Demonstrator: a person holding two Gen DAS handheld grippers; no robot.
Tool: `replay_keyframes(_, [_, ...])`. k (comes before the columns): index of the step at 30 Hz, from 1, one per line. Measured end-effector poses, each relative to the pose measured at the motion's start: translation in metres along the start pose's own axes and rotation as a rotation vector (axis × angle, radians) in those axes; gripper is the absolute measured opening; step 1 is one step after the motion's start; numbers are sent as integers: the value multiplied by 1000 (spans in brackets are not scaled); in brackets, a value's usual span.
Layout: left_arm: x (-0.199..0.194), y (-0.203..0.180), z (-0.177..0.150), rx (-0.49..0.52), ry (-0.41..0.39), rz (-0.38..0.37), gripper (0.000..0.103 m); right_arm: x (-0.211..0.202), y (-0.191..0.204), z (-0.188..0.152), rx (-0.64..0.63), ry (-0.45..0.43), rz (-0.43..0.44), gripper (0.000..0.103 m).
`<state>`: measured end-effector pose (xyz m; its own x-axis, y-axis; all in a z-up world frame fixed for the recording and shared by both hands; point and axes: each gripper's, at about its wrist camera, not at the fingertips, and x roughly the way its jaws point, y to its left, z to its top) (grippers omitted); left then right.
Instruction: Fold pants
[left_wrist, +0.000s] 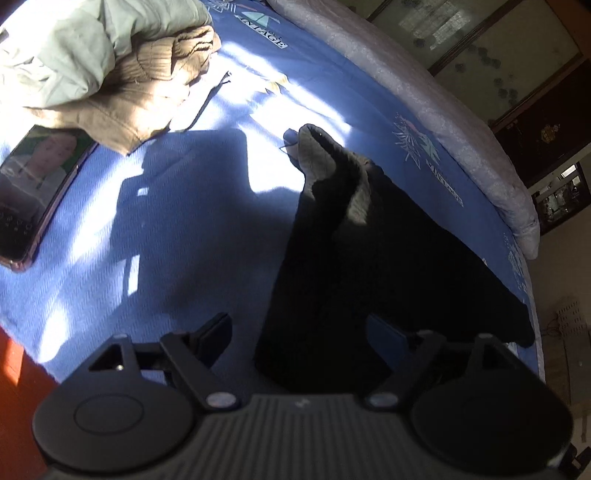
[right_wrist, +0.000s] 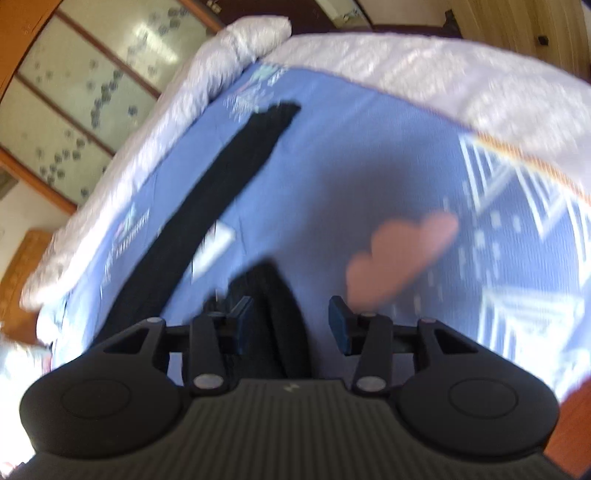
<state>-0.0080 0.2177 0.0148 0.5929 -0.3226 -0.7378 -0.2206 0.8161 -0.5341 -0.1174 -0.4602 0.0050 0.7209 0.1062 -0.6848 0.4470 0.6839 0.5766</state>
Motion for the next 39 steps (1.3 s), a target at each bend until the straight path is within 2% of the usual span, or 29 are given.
replay_keyframes(1, [2,1,-5,-8,7,-16,80,-1,0,-8,13,4,18,48])
replay_keyframes(3, [10,1,-13,-16,40,-32,57,0,-1,-17,38,2,40,46])
replay_keyframes(4, [14,-2,-15,-7,55,-12,37,3,4,-20,36,16,29,33])
replay_keyframes(5, [15,-5,-18,6,60,8,28,4,8,-21,30,25,7,6])
replay_keyframes(6, [14,-6,-18,9,57,15,23,1,13,-22,28,10,-8,7])
replay_keyframes(7, [10,-8,-18,5,53,8,14,-8,17,-23,35,-20,-4,7])
replay_keyframes(8, [4,-8,-17,-4,37,-6,9,-16,20,-20,51,-59,6,6])
replay_keyframes(11, [-24,-5,-13,-28,-24,-36,8,-55,30,-8,101,-221,47,6])
replay_keyframes(13, [-41,-3,-11,-38,-52,-58,8,-79,46,1,84,-335,74,6])
replay_keyframes(14, [-48,-2,-9,-42,-62,-66,1,-91,57,5,64,-400,74,6])
replay_keyframes(16, [-58,0,-9,-45,-86,-65,2,-104,77,11,35,-525,59,6])
replay_keyframes(18, [-63,6,-8,-67,-101,-52,2,-102,91,16,19,-607,-26,10])
replay_keyframes(19, [-63,11,-9,-82,-107,-43,2,-91,92,21,-3,-614,-101,18])
replay_keyframes(20, [-63,14,-10,-99,-105,-34,3,-76,92,26,-36,-588,-157,45])
replay_keyframes(21, [-61,17,-11,-116,-97,-29,3,-63,89,29,-52,-563,-214,57])
replay_keyframes(22, [-58,19,-11,-131,-83,-32,11,-53,83,28,-55,-543,-268,58])
replay_keyframes(23, [-56,19,-13,-135,-71,-43,23,-49,74,25,-47,-531,-292,58])
replay_keyframes(24, [-54,19,-17,-133,-62,-47,31,-48,65,22,-26,-528,-294,58])
replay_keyframes(25, [-54,19,-20,-123,-57,-40,47,-53,52,16,6,-531,-289,58])
replay_keyframes(26, [-53,17,-25,-100,-52,-24,55,-62,35,9,36,-530,-287,58])
replay_keyframes(30, [-41,4,-25,-49,-11,-28,58,-69,2,-8,115,-499,-328,58])
replay_keyframes(32, [-32,-6,-22,-26,-9,-29,65,-81,-8,-18,154,-502,-346,58])
replay_keyframes(34, [-22,-14,-18,-1,5,-31,66,-89,-17,-22,190,-504,-352,58])
replay_keyframes(39, [11,-41,-21,161,82,17,65,-99,-22,-25,197,-513,-360,58])
